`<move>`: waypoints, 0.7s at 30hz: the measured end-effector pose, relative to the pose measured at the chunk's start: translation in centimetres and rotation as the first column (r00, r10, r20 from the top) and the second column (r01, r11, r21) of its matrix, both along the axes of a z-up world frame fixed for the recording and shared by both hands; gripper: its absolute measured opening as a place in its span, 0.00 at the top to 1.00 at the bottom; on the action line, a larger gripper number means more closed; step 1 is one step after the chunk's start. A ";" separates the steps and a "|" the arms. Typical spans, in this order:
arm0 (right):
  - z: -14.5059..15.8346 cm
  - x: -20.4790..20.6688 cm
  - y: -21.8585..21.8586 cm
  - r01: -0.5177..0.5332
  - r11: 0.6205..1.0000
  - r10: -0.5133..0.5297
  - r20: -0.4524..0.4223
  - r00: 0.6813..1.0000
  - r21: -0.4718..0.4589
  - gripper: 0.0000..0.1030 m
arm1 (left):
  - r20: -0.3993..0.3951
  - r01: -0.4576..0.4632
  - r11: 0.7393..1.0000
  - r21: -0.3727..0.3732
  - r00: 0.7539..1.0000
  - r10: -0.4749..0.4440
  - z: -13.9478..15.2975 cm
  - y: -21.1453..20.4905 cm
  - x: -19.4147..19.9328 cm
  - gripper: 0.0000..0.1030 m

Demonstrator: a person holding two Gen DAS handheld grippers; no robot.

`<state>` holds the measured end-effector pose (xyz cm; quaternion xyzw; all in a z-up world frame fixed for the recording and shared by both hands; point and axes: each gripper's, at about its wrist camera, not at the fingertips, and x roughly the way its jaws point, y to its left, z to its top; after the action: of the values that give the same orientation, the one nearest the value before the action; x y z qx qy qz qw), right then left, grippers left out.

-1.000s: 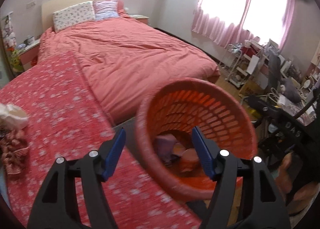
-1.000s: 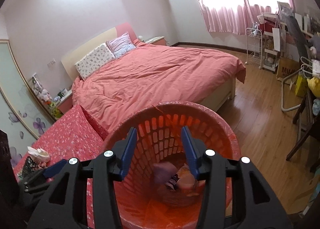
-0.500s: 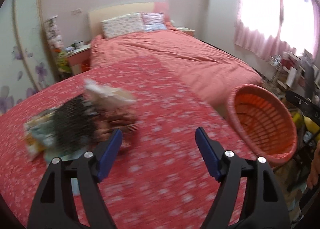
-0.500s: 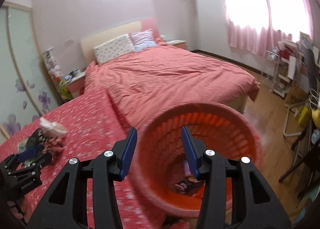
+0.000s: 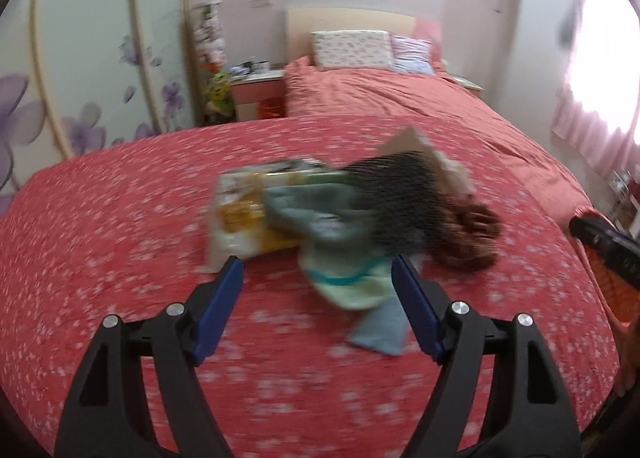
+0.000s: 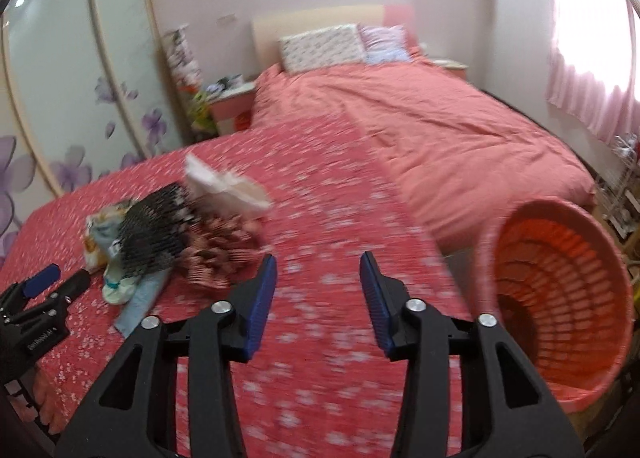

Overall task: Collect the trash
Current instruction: 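Move both open tools back toward the items on the bed, then grasp the brown scrunchie with the right tool while the left tool grasps the black mesh item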

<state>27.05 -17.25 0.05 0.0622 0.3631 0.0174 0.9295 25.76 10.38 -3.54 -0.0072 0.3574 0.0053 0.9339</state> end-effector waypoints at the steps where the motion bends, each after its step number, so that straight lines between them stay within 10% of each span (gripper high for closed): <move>1: -0.3 0.5 0.7 -0.012 1.000 0.013 -0.013 1.000 0.004 0.61 | -0.001 -0.013 1.000 -0.003 1.000 0.013 0.0 0.7 0.0 0.27; 18: -3.9 6.1 7.2 -0.014 1.000 0.014 -0.115 0.993 -0.001 0.64 | -0.034 -0.111 0.993 -0.048 0.993 0.109 -2.2 7.3 -0.4 0.27; 21: -4.6 6.1 7.8 -0.034 0.999 0.032 -0.128 0.991 -0.012 0.77 | -0.040 -0.111 0.992 -0.053 0.993 0.109 -2.5 7.2 -0.4 0.27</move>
<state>33.20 -9.49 -4.57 0.0503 0.4231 0.0263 0.9043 25.33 17.58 -6.04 -0.0527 0.3738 0.0469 0.9248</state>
